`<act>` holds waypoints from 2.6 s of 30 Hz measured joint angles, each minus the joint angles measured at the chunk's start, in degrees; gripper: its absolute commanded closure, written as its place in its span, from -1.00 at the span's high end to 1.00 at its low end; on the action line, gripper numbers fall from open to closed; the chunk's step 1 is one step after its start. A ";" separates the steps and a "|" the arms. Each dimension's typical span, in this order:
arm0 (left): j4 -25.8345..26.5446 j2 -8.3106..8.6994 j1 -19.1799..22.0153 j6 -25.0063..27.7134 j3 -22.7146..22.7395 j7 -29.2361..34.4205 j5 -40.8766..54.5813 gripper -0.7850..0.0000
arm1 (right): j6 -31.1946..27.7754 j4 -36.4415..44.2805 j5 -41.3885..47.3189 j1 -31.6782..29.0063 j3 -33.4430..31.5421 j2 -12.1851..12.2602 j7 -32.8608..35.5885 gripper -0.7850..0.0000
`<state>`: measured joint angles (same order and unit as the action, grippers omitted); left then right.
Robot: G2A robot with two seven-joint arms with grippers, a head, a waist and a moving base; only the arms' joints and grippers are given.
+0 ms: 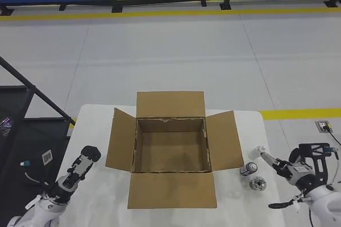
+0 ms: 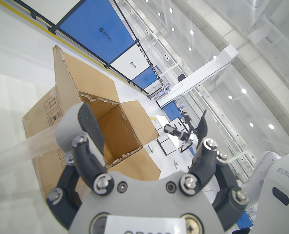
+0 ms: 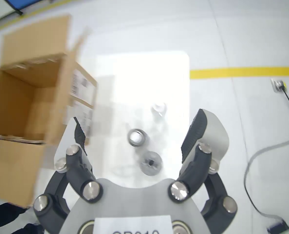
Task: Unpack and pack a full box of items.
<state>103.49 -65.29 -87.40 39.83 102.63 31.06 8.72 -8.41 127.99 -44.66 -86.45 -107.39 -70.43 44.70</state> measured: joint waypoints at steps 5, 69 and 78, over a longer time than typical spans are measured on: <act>0.00 0.00 0.00 0.00 0.00 0.00 0.00 1.00 | -0.76 -3.65 3.74 8.79 7.41 0.88 11.80 1.00; 0.00 0.00 0.00 0.00 0.00 0.00 0.00 1.00 | -4.95 -25.65 -12.98 5.29 8.34 4.81 13.46 1.00; 0.00 0.00 0.00 0.00 0.00 0.00 0.00 1.00 | -8.34 -30.54 -13.94 7.64 10.84 5.38 13.80 -0.04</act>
<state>103.49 -65.29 -87.40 39.83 102.63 31.06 8.72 -16.75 97.46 -58.60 -78.81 -96.55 -65.04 58.50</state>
